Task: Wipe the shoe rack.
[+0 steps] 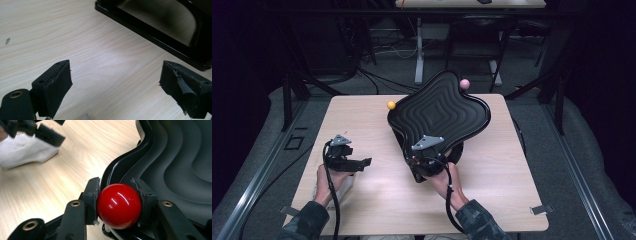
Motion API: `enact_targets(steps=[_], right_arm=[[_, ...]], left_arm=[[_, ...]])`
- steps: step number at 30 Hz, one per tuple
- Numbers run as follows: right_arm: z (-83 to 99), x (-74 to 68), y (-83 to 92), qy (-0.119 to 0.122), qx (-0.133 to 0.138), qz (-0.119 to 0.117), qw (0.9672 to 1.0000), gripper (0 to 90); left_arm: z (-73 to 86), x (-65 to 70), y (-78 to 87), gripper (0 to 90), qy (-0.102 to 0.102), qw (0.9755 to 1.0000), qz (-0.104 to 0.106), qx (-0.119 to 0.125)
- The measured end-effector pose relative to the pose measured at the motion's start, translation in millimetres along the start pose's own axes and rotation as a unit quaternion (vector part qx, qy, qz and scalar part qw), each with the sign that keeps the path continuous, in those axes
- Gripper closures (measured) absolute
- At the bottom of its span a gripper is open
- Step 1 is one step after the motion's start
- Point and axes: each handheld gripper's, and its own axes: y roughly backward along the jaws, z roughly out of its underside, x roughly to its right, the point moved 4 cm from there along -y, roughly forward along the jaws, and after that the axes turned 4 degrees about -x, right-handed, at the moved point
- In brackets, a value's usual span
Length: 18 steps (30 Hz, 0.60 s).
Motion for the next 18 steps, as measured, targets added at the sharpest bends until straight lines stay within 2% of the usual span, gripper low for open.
enact_targets(steps=[3, 5, 9, 11, 13, 17, 18], right_arm=[[8.6, 4.8, 8.0, 0.003, 0.004, -0.018, 0.9998, 59.5], [15.1, 8.3, 14.4, 0.005, 0.001, -0.018, 0.9998, 59.5], [29.8, 16.7, 28.2, 0.004, -0.001, -0.017, 0.9998, 59.3], [35.9, 20.7, 33.4, 0.002, 0.008, -0.032, 0.9995, 59.2], [41.8, 25.6, 40.1, 0.001, -0.005, -0.014, 0.9999, 59.1], [51.7, 35.8, 49.4, -0.004, -0.003, -0.011, 0.9999, 59.1], [53.7, 38.2, 51.3, -0.005, -0.002, -0.012, 0.9999, 59.1]], left_arm=[[-3.7, -3.0, 3.0, 10.3, -0.001, 1.0000, -0.007, 0.003], [-8.1, -4.5, 4.3, 10.3, 0.002, 0.9999, -0.009, 0.004], [-20.7, -5.2, 4.6, 10.8, -0.005, 0.9998, -0.017, 0.007], [-29.1, -4.1, 3.5, 11.3, -0.011, 0.9997, -0.021, 0.009], [-38.9, -1.6, 1.5, 11.9, -0.014, 0.9997, -0.020, 0.011], [-62.5, 2.9, -3.2, 14.2, -0.015, 0.9995, -0.015, 0.024], [-68.8, 4.9, -5.1, 15.1, -0.021, 0.9993, -0.015, 0.026]])
